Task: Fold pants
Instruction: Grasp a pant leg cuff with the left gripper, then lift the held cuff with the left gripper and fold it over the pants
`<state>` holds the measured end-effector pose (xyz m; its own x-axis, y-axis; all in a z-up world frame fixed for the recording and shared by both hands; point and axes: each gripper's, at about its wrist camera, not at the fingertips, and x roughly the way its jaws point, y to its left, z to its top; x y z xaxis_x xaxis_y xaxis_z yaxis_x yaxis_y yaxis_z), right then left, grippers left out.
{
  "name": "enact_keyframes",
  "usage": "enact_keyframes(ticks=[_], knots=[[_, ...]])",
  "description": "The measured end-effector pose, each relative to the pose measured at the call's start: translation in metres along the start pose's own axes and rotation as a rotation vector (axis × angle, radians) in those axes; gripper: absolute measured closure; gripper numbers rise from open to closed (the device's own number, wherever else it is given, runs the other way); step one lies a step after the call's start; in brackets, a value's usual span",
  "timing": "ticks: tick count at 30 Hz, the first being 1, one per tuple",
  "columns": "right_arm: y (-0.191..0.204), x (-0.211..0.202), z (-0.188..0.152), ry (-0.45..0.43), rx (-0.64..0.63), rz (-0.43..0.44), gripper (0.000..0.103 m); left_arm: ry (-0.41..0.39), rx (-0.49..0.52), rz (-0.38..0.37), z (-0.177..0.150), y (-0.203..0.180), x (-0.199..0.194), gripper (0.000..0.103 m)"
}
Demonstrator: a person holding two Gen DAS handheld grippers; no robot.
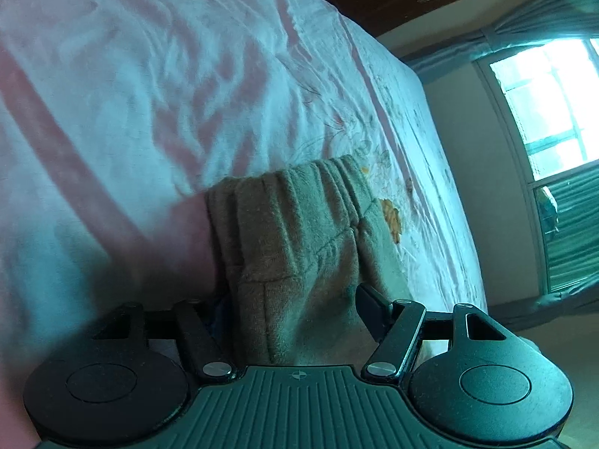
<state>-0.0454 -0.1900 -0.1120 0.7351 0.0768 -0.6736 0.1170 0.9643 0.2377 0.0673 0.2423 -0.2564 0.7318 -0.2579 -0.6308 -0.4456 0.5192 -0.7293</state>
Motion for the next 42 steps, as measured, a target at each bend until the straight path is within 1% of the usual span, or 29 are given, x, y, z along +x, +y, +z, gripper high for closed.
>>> enact_keyframes(ticks=[1, 2, 4, 5, 7, 9, 10, 11, 14, 15, 16, 17, 19, 20, 21, 22, 24, 25, 27, 28, 30, 32, 35, 36, 37, 38, 40, 41, 42], knots=[[0.0, 0.0, 0.001, -0.009, -0.009, -0.019, 0.055, -0.004, 0.013, 0.001, -0.001, -0.001, 0.001, 0.042], [-0.002, 0.001, 0.002, -0.015, -0.016, -0.035, 0.055, -0.006, 0.022, 0.008, -0.002, -0.001, 0.003, 0.05], [-0.006, 0.01, 0.007, -0.008, -0.034, -0.09, 0.054, -0.008, 0.008, -0.007, -0.002, 0.004, 0.003, 0.055], [-0.006, 0.015, 0.009, 0.001, -0.05, -0.1, 0.055, -0.009, 0.007, -0.009, -0.002, 0.005, 0.003, 0.058], [0.0, 0.025, 0.01, 0.022, -0.068, -0.07, 0.056, -0.014, 0.034, -0.011, -0.003, 0.003, 0.0, 0.059], [0.013, 0.036, 0.006, 0.051, -0.089, -0.018, 0.056, -0.016, 0.056, -0.009, -0.005, 0.004, -0.005, 0.059], [0.022, 0.041, 0.001, 0.064, -0.115, -0.009, 0.058, -0.018, 0.057, -0.013, -0.004, 0.003, -0.006, 0.063], [0.031, 0.048, -0.005, 0.082, -0.158, -0.023, 0.058, -0.019, 0.061, -0.016, -0.004, 0.001, -0.006, 0.067], [0.055, 0.065, -0.021, 0.085, -0.33, -0.109, 0.054, -0.033, 0.088, -0.028, -0.004, -0.006, -0.01, 0.069], [0.061, 0.067, -0.022, 0.089, -0.368, -0.128, 0.054, -0.034, 0.099, -0.027, -0.003, -0.008, -0.011, 0.069], [0.065, 0.066, -0.018, 0.101, -0.384, -0.141, 0.057, -0.033, 0.107, -0.02, -0.003, -0.009, -0.011, 0.069], [0.068, 0.063, -0.012, 0.097, -0.385, -0.144, 0.058, -0.027, 0.105, -0.014, -0.002, -0.008, -0.009, 0.069], [0.069, 0.054, -0.004, 0.041, -0.348, -0.114, 0.058, -0.025, 0.089, -0.007, -0.002, -0.005, -0.006, 0.069], [0.07, 0.058, -0.002, 0.052, -0.341, -0.111, 0.057, -0.027, 0.082, -0.006, -0.002, -0.005, -0.006, 0.069], [0.071, 0.066, -0.003, 0.089, -0.35, -0.109, 0.057, -0.035, 0.081, -0.008, -0.003, -0.007, -0.007, 0.069], [0.071, 0.072, -0.005, 0.113, -0.362, -0.113, 0.056, -0.045, 0.093, -0.013, -0.004, -0.01, -0.009, 0.069], [0.07, 0.077, -0.009, 0.119, -0.363, -0.116, 0.055, -0.07, 0.146, -0.024, -0.007, -0.022, -0.013, 0.07], [0.069, 0.077, -0.008, 0.124, -0.356, -0.114, 0.055, -0.079, 0.171, -0.032, -0.009, -0.029, -0.016, 0.078], [0.066, 0.078, -0.005, 0.134, -0.336, -0.102, 0.055, -0.096, 0.21, -0.047, -0.01, -0.04, -0.02, 0.078], [0.066, 0.078, -0.005, 0.135, -0.33, -0.098, 0.055, -0.107, 0.235, -0.044, -0.012, -0.047, -0.021, 0.081], [0.064, 0.077, -0.006, 0.129, -0.327, -0.093, 0.055, -0.12, 0.257, -0.037, -0.013, -0.055, -0.023, 0.081], [0.062, 0.076, -0.007, 0.125, -0.315, -0.089, 0.055, -0.106, 0.236, -0.004, -0.011, -0.054, -0.02, 0.081], [0.061, 0.074, -0.009, 0.12, -0.302, -0.084, 0.055, -0.072, 0.128, 0.05, -0.005, -0.037, -0.011, 0.079], [0.061, 0.073, -0.009, 0.119, -0.303, -0.082, 0.055, -0.065, 0.097, 0.06, -0.005, -0.03, -0.01, 0.077], [0.06, 0.073, -0.009, 0.119, -0.302, -0.079, 0.055, -0.054, 0.069, 0.067, -0.004, -0.024, -0.007, 0.07], [0.06, 0.073, -0.009, 0.118, -0.298, -0.076, 0.055, -0.049, 0.048, 0.062, -0.003, -0.02, -0.005, 0.07], [0.058, 0.073, -0.008, 0.117, -0.292, -0.071, 0.054, -0.051, 0.006, 0.025, -0.004, -0.015, -0.002, 0.071], [0.058, 0.073, -0.008, 0.116, -0.29, -0.071, 0.054, -0.057, -0.009, 0.013, -0.004, -0.015, -0.002, 0.079], [0.058, 0.073, -0.008, 0.114, -0.291, -0.07, 0.054, -0.062, -0.013, 0.012, -0.005, -0.016, -0.003, 0.08]])
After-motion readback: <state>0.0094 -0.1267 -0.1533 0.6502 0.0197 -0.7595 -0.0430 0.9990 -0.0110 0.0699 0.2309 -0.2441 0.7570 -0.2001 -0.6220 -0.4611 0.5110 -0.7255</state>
